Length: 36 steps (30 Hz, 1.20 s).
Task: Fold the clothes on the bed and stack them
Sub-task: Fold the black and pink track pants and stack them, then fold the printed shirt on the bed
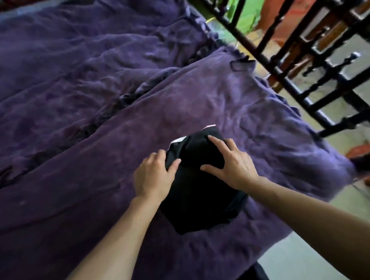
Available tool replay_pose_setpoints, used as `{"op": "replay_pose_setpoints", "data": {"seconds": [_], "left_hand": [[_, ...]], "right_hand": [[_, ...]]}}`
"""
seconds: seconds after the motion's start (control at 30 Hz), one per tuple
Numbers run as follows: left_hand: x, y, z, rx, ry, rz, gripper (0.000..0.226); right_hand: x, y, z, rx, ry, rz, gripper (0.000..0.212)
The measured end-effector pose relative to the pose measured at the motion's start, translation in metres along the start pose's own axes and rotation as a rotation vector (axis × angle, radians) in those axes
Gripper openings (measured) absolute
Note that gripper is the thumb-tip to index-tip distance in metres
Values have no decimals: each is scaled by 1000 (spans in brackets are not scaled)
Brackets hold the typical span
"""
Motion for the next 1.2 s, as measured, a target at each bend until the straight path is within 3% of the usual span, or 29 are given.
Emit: {"op": "replay_pose_setpoints", "data": {"seconds": [0.4, 0.5, 0.7, 0.83, 0.93, 1.03, 1.2], "left_hand": [[165, -235, 106, -142, 91, -70, 38], [201, -261, 138, -126, 97, -61, 35], [262, -245, 152, -138, 185, 145, 68], [264, -227, 140, -171, 234, 162, 70], [232, -218, 118, -214, 213, 148, 58], [182, -203, 80, -270, 240, 129, 34], [76, -155, -14, -419, 218, 129, 22]], "right_hand": [[-83, -284, 107, -64, 24, -96, 92], [-83, -326, 136, -33, 27, -154, 89], [-32, -359, 143, -15, -26, -163, 64], [-20, -361, 143, 27, -14, -225, 63], [-36, -330, 138, -48, -11, -303, 60], [-57, -266, 124, -202, -23, -293, 42], [-67, -124, 64, -457, 71, -219, 12]]}}
Point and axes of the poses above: each hand's wrist, its own z-axis towards the middle knuckle, its own x-axis out of the palm, y = z × x, the point moved 8 cm from there along z, towards the middle knuckle
